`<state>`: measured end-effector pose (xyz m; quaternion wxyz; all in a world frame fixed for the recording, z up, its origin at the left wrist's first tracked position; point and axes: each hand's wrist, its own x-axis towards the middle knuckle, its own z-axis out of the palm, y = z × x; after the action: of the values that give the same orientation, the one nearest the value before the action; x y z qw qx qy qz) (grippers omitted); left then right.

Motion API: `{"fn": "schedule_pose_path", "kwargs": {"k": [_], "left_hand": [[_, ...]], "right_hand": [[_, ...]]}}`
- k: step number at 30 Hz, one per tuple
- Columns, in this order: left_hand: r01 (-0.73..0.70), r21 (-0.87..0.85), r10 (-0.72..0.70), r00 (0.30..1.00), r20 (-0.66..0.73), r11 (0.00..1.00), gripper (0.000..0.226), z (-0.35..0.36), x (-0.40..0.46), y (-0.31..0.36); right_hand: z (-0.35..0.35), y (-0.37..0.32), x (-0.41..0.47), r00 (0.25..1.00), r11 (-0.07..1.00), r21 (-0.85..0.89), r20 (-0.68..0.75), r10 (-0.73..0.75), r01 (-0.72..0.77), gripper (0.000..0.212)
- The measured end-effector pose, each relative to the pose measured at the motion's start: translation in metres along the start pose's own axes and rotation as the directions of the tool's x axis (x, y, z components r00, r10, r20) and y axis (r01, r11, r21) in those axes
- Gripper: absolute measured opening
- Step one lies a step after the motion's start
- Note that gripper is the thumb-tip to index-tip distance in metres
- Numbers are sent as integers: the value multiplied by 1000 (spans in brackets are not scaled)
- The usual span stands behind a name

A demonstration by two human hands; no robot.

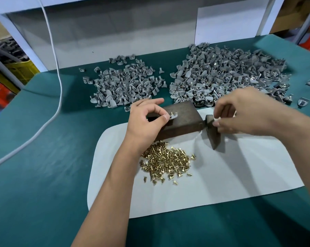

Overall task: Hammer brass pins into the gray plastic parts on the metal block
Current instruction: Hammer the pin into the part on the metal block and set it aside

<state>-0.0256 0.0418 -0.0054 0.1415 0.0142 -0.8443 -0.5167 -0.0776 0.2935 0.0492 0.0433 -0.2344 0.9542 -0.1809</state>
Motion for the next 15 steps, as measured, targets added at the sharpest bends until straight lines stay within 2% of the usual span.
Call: {"fn": "schedule_pose_path", "kwargs": {"k": [3,6,8,10,12,15], "left_hand": [[-14,0,14,1000,-4,1000,28,0,0,1],[-39,28,39,999,9,999,28,-1,1,1],[-53,41,52,998,24,998,27,-1,1,2],[-61,31,61,998,20,998,20,-1,2,2],[-61,13,62,997,-35,998,8,1,2,3],[-31,-12,29,991,-128,999,23,3,4,-2]], "right_hand": [[8,-24,7,987,994,18,-126,-101,104,15],[28,-48,11,955,962,-25,-118,-271,270,26],[37,-53,15,931,939,-67,-118,-344,338,24],[40,-53,18,913,925,-101,-154,-378,366,22],[43,-50,20,894,916,-119,-200,-401,384,28],[46,-43,23,889,930,-62,-280,-364,361,30]]}}
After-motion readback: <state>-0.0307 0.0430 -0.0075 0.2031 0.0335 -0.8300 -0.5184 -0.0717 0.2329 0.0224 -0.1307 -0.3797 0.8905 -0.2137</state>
